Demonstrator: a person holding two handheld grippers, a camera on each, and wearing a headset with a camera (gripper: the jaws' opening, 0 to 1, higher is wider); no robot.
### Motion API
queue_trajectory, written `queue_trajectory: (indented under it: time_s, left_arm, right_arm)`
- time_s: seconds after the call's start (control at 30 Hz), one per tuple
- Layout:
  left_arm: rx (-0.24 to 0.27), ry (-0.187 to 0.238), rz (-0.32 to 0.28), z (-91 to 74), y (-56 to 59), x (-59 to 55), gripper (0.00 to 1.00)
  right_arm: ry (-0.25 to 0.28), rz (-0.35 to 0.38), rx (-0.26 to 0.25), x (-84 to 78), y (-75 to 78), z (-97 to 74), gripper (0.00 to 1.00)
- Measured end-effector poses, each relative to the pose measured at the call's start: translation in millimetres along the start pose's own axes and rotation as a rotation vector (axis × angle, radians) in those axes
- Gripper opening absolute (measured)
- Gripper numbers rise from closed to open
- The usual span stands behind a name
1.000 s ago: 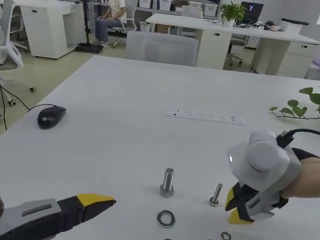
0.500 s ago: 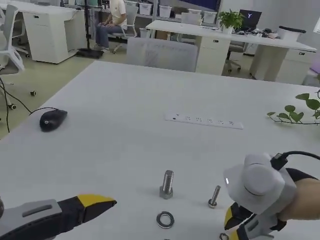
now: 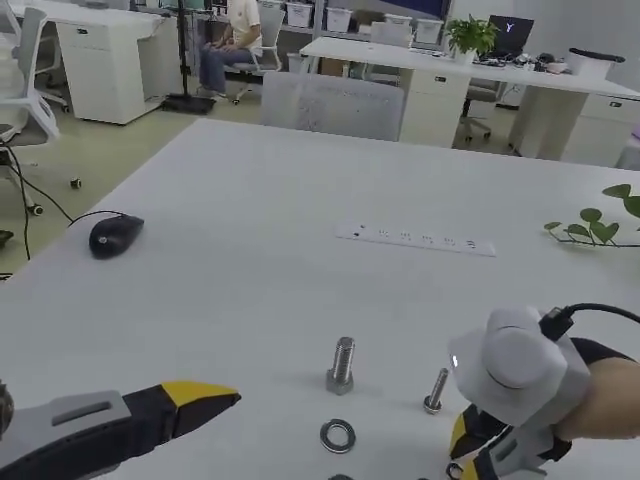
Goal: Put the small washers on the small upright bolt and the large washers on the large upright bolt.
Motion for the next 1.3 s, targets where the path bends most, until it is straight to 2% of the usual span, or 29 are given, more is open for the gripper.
queue_trajectory:
  time_s: [0.53, 0.83, 0.97, 1.3]
  left_arm:
    - [-0.004, -0.002, 0.001, 0.1, -1.7, -0.7, 0.58]
    - [-0.009, -0.009, 0.001, 1.0, -0.3, -1.4, 0.58]
    - [-0.009, -0.004, 0.002, 0.8, 0.0, -0.9, 0.58]
    - [-0.017, -0.007, 0.006, 3.8, 0.0, -0.4, 0.58]
  right_arm:
    - [0.001, -0.052, 0.001, 1.2, -1.0, 0.6, 0.13]
    - [-0.014, -0.032, -0.007, -0.1, 0.2, -0.9, 0.12]
    - [-0.002, -0.013, -0.015, 1.7, 7.0, -11.9, 0.12]
    - [0.017, 0.0, -0.074, 10.8, 26.5, -39.5, 0.12]
Point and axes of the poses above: the centre of the closed fingertips' face, and the gripper's own axes: z roughly forward along the fingers, y roughly to its right, x roughly out of its top, the point moved 8 cm from there along -z, roughly backward along the fingers, and after that the axes turned 12 degrees about -x, right-handed, at the moved point
